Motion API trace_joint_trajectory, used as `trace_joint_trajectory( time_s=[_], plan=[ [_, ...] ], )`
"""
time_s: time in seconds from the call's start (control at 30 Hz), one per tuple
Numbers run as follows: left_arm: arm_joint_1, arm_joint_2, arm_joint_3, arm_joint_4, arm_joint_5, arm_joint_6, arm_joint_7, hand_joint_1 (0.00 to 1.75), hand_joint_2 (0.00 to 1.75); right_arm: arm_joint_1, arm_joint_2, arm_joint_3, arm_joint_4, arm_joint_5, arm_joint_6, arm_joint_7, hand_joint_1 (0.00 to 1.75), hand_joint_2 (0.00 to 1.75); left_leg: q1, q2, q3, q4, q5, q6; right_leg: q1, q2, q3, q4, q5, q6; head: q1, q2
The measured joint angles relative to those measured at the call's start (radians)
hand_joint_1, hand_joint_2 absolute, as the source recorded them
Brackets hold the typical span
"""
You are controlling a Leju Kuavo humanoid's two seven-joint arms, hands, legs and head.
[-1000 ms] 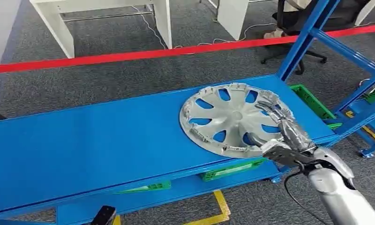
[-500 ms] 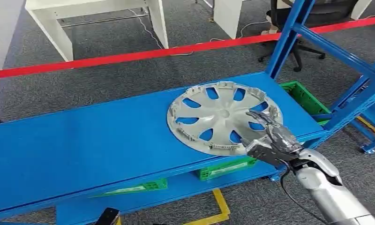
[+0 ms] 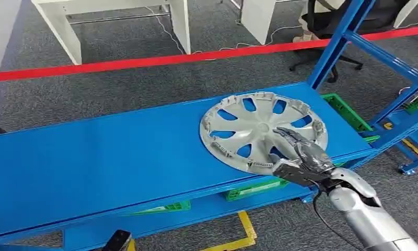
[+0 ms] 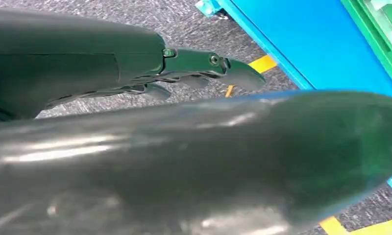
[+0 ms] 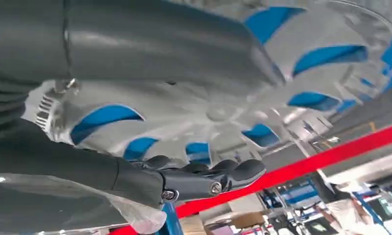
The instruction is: Take the parts from the cabinet and place them on the table.
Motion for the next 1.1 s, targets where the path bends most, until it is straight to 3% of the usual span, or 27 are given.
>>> trace_joint_trajectory(
  time_s=[0.03,0.07,0.1,0.13,0.2,0.27,0.3,0.4,0.43,0.47,0.5,0.57,0.6,0.63,0.73,0.77,0.83,0.9,0.93,0.97,1.0,1.07,1.1],
  plan=[
    [-0.001,-0.001,0.0,0.0,-0.001,-0.001,0.0,0.0,0.0,-0.005,0.0,0.003,0.004,0.008,-0.002,0.0,0.0,0.0,0.001,0.0,0.001,0.002,-0.003,-0.003,-0.001,-0.001,0.05,-0.103,0.053,-0.002,0.0,0.0],
    [-0.002,-0.002,-0.001,0.0,-0.004,-0.002,0.002,0.0,0.0,-0.011,0.0,0.006,0.008,0.014,-0.003,-0.002,0.0,0.0,0.001,0.0,0.001,0.006,-0.006,-0.008,-0.003,-0.003,0.09,-0.185,0.083,-0.002,0.0,0.0],
    [-0.004,-0.001,-0.001,0.0,-0.005,-0.003,0.003,0.0,0.0,-0.02,0.0,0.01,0.015,0.016,-0.003,-0.002,0.0,0.0,-0.008,-0.001,-0.004,0.011,-0.009,-0.014,0.003,-0.002,0.113,-0.21,0.06,-0.005,0.0,0.0],
    [-0.006,-0.002,-0.002,0.0,-0.008,-0.003,0.003,0.0,0.0,-0.023,0.0,0.014,0.019,0.021,-0.003,-0.003,0.0,0.0,-0.008,-0.001,-0.009,0.016,-0.007,-0.018,0.001,0.001,0.109,-0.211,0.066,-0.015,-0.003,0.0],
    [-0.005,-0.002,-0.003,0.0,-0.01,-0.004,0.004,0.0,0.0,-0.022,0.0,0.019,0.029,0.027,-0.002,-0.004,0.0,0.0,-0.005,-0.001,-0.008,0.013,-0.003,-0.024,0.006,0.002,0.107,-0.208,0.067,-0.021,-0.001,0.0],
    [-0.006,-0.001,-0.005,0.0,-0.011,-0.004,0.006,0.0,0.0,-0.029,0.0,0.025,0.034,0.03,-0.002,-0.005,0.0,0.0,-0.003,-0.001,-0.011,0.025,-0.017,-0.035,-0.002,0.001,0.109,-0.213,0.072,-0.034,0.0,0.0],
    [-0.008,-0.001,-0.006,0.0,-0.011,-0.004,0.006,0.0,0.0,-0.034,0.0,0.029,0.037,0.031,-0.002,-0.005,0.0,0.0,-0.003,0.0,-0.026,0.061,-0.044,-0.041,-0.002,0.001,0.109,-0.213,0.072,-0.04,-0.007,0.0],
    [-0.008,-0.001,-0.008,0.0,-0.013,-0.005,0.007,0.0,0.0,-0.043,0.001,0.04,0.058,0.054,-0.013,0.021,0.0,0.0,0.001,0.0,-0.127,0.29,-0.148,-0.05,-0.001,-0.001,0.109,-0.213,0.071,-0.046,-0.009,0.0],
    [-0.006,-0.002,-0.008,0.0,-0.013,-0.005,0.009,0.0,0.0,-0.043,0.001,0.043,0.066,0.066,-0.02,0.038,0.0,0.0,0.001,0.0,-0.145,0.329,-0.154,-0.051,-0.001,-0.001,0.109,-0.213,0.07,-0.046,-0.008,0.0],
    [-0.005,-0.003,-0.008,0.0,-0.015,-0.004,0.011,0.0,0.0,-0.043,0.002,0.047,0.075,0.082,-0.029,0.056,0.0,0.0,0.001,0.0,-0.141,0.32,-0.136,-0.049,-0.001,-0.001,0.109,-0.213,0.07,-0.046,-0.009,0.0],
    [-0.006,-0.003,-0.008,0.0,-0.015,-0.003,0.012,0.0,0.0,-0.044,0.003,0.052,0.081,0.091,-0.037,0.067,0.0,0.0,0.001,0.0,-0.116,0.262,-0.095,-0.045,0.0,0.0,0.109,-0.212,0.07,-0.046,-0.009,0.0],
    [-0.007,-0.003,-0.008,0.0,-0.018,-0.002,0.014,0.0,0.0,-0.051,0.01,0.058,0.091,0.102,-0.05,0.083,0.0,0.0,-0.001,-0.001,-0.031,0.082,-0.005,-0.031,0.001,0.002,0.114,-0.212,0.07,-0.045,-0.009,0.0],
    [-0.008,-0.002,-0.008,0.0,-0.019,-0.001,0.016,0.0,0.0,-0.053,0.016,0.059,0.097,0.104,-0.056,0.088,0.0,0.0,-0.005,-0.002,-0.005,0.033,-0.007,-0.023,0.003,0.001,0.112,-0.213,0.069,-0.043,-0.007,0.0],
    [-0.009,-0.003,-0.008,0.0,-0.02,0.0,0.016,0.0,0.0,-0.057,0.019,0.06,0.107,0.105,-0.059,0.094,0.0,0.0,-0.006,-0.001,-0.001,0.013,-0.009,-0.023,0.006,0.002,0.108,-0.21,0.069,-0.037,-0.008,0.0],
    [-0.006,-0.004,-0.008,0.0,-0.023,0.0,0.018,0.0,0.0,-0.056,0.037,0.064,0.137,0.118,-0.059,0.105,0.0,0.0,-0.009,-0.001,-0.007,0.013,-0.009,-0.016,0.003,0.0,0.106,-0.217,0.075,-0.021,-0.007,0.0],
    [-0.006,-0.005,-0.008,0.0,-0.023,0.0,0.018,0.0,0.0,-0.06,0.038,0.065,0.141,0.121,-0.06,0.107,0.0,0.0,0.001,0.001,0.001,-0.001,-0.001,-0.009,0.002,0.001,0.099,-0.216,0.069,-0.016,-0.008,0.0],
    [-0.012,-0.005,-0.008,0.0,-0.024,0.0,0.018,0.0,0.0,-0.071,0.045,0.072,0.161,0.127,-0.058,0.108,0.0,0.0,0.001,0.001,0.0,-0.005,0.002,0.0,0.003,0.0,0.063,-0.136,0.016,-0.011,-0.003,0.0],
    [-0.012,-0.007,-0.008,-0.001,-0.025,0.0,0.019,0.0,0.0,-0.073,0.048,0.076,0.184,0.133,-0.058,0.111,0.0,0.0,0.001,0.001,0.0,-0.004,0.001,0.001,0.002,0.0,-0.018,0.041,-0.057,-0.006,-0.004,0.0],
    [-0.008,-0.007,-0.008,-0.001,-0.026,-0.001,0.021,0.0,0.0,-0.076,0.049,0.077,0.19,0.137,-0.058,0.111,0.0,0.0,0.0,0.001,0.0,-0.004,0.001,0.001,0.002,0.0,-0.045,0.093,-0.068,-0.003,-0.004,0.0],
    [-0.006,-0.008,-0.008,-0.001,-0.027,-0.002,0.021,0.0,0.0,-0.082,0.051,0.08,0.196,0.141,-0.056,0.111,0.0,0.0,0.0,0.001,0.002,-0.004,0.001,0.001,0.002,0.0,-0.048,0.092,-0.054,-0.003,-0.005,0.0],
    [-0.006,-0.008,-0.008,-0.001,-0.031,-0.003,0.021,0.0,0.0,-0.09,0.053,0.086,0.206,0.15,-0.054,0.113,0.0,0.0,0.001,0.001,0.003,-0.003,0.0,0.0,0.001,0.0,-0.029,0.05,-0.021,-0.003,-0.004,0.0],
    [-0.009,-0.011,-0.008,-0.001,-0.033,-0.006,0.021,0.0,0.0,-0.112,0.055,0.101,0.222,0.173,-0.049,0.119,0.0,0.0,0.002,0.001,0.006,0.0,-0.003,-0.005,-0.001,-0.002,0.062,-0.131,0.07,-0.004,-0.004,0.0],
    [-0.011,-0.012,-0.008,-0.001,-0.034,-0.006,0.021,0.0,0.0,-0.123,0.055,0.108,0.229,0.179,-0.046,0.121,0.0,0.0,0.002,0.001,0.005,0.004,-0.006,-0.011,-0.002,-0.004,0.096,-0.206,0.075,-0.007,-0.004,0.0]
  ],
)
